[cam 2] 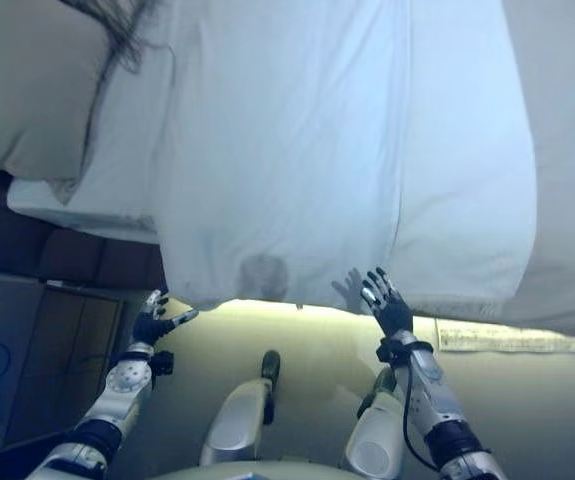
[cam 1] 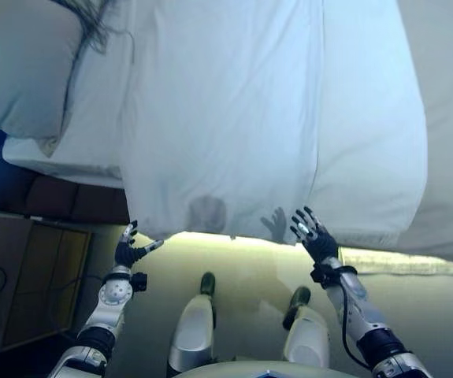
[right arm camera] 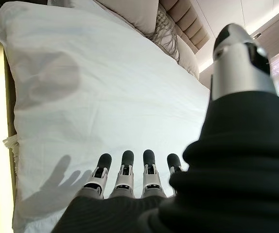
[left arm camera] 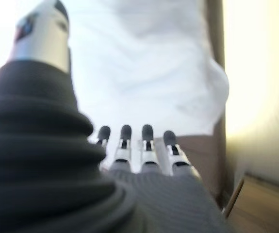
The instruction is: Make the bed neatly
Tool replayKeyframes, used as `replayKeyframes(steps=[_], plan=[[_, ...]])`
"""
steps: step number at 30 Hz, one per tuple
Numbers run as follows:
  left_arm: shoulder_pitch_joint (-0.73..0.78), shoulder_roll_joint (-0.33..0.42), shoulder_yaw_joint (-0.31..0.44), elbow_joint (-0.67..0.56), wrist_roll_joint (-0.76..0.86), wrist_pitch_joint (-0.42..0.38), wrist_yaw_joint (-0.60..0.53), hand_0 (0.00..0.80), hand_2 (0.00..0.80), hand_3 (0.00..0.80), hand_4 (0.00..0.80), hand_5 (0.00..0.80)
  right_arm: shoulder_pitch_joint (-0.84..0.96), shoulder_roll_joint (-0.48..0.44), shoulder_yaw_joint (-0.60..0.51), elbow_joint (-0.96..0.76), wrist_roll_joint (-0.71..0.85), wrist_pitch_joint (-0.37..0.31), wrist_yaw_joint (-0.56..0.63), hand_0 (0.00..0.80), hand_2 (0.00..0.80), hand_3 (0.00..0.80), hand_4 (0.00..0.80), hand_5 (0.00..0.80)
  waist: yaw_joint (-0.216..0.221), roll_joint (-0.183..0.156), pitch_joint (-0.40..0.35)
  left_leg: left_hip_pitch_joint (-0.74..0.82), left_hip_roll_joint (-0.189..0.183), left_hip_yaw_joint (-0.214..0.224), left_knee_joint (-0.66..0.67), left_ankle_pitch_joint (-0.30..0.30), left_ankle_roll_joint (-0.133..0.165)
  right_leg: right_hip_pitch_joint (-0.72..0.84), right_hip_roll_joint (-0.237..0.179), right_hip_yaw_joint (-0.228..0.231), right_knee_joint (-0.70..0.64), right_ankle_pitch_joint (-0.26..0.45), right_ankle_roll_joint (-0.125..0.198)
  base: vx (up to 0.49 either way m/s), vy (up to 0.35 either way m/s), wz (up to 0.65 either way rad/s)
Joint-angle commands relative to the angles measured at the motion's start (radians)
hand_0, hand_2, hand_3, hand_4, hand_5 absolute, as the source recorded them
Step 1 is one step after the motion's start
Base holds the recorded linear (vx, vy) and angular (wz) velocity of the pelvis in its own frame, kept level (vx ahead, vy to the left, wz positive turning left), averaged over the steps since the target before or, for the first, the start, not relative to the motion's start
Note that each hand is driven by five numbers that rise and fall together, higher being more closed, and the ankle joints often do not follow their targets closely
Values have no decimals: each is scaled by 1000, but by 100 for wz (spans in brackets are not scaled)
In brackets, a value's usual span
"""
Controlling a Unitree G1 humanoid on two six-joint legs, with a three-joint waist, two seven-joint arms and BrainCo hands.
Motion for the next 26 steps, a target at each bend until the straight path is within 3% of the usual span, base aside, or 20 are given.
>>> replayKeyframes(steps=[1,6,12,18,26], plan=[[15,9,73,-66,-120,12,-100,0,0,0,0,0,35,88,-49,-22,-32,5,32,0,0,0,0,0,44,-53,-44,18,-15,12,-37,73,44,153,-51,-21,-122,166,68,95,-113,25],[73,-48,109,-111,-165,69,-200,0,0,0,0,0,29,139,-71,46,-47,-4,-60,0,0,0,0,0,77,-67,-90,79,-27,0,-85,80,62,205,-50,-34,-120,197,70,58,-81,15],[70,-45,76,-189,-174,104,-245,0,0,0,0,0,-6,155,-86,110,-31,-18,-108,0,0,0,0,0,94,-69,-118,131,-23,-2,-135,85,66,260,-33,-34,-142,189,75,-6,-50,5],[65,-42,59,-263,-220,128,-221,0,0,0,0,0,-15,175,-73,100,-27,-26,-103,0,0,0,0,0,101,-75,-132,151,-19,-2,-142,83,68,287,-19,-34,-169,173,70,0,0,0],[54,-49,61,-267,-211,170,-199,0,0,0,0,0,-25,186,-59,109,-14,-18,-106,0,0,0,0,0,101,-89,-154,169,-4,14,-157,87,59,316,-3,-29,-211,152,65,0,0,0]])
